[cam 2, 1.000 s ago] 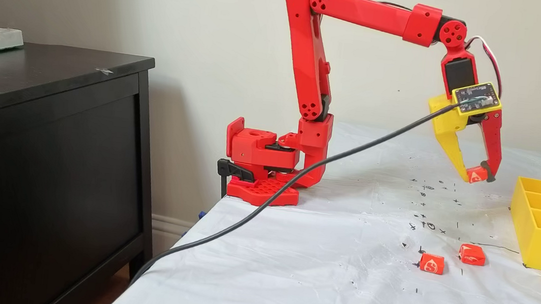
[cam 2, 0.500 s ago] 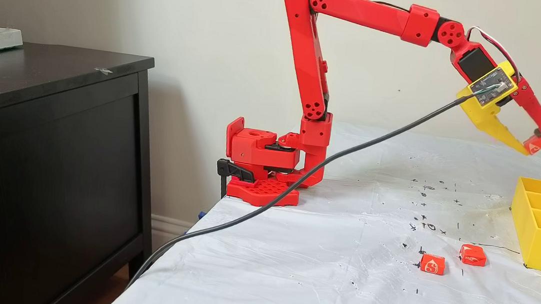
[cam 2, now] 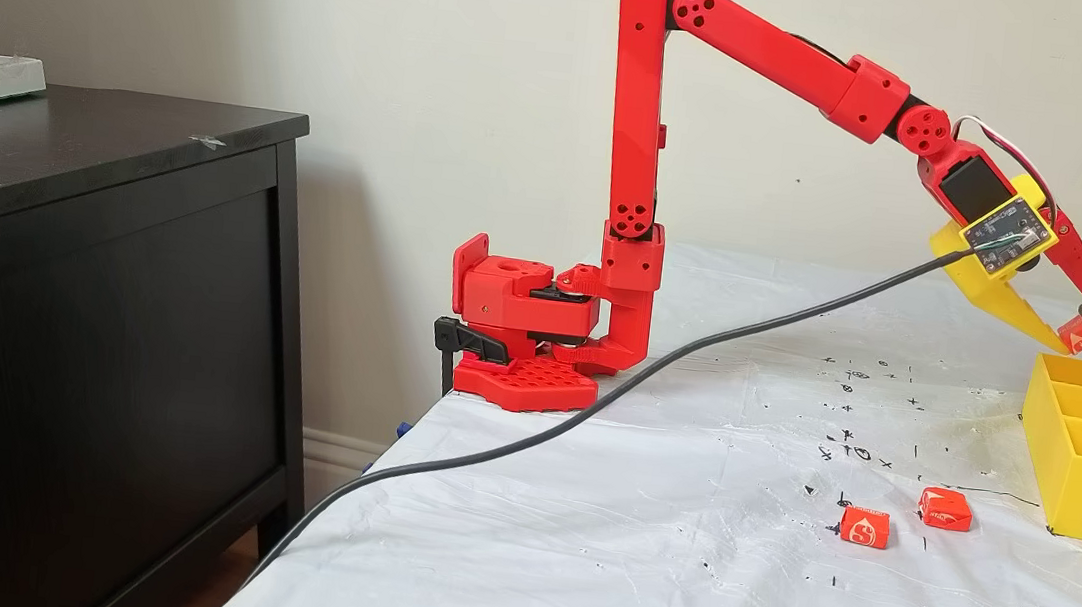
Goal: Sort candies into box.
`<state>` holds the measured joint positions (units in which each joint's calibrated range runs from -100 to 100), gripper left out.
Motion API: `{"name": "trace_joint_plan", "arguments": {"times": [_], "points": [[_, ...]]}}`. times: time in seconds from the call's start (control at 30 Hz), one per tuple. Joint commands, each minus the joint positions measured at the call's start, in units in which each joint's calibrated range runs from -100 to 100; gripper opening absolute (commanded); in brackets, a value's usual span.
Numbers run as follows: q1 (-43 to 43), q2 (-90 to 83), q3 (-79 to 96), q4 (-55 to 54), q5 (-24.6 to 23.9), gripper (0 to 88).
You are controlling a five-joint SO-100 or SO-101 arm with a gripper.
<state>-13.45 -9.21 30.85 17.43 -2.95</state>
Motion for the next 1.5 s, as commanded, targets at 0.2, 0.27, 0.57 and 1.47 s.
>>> {"name": "trace_joint_plan", "arguments": {"times": [0.2, 0.27, 0.57, 1.47], "points": [[-0.86, -0.89, -6.78, -0.77, -0.34, 0.8], [-0.86, -0.80, -6.78, -0.85, -0.20, 6.4], [-0.95, 1.06, -8.23, 0.22, 0.20, 28.9], [4.12, -17.17, -10.96, 19.29, 1.17, 0.2]]}}
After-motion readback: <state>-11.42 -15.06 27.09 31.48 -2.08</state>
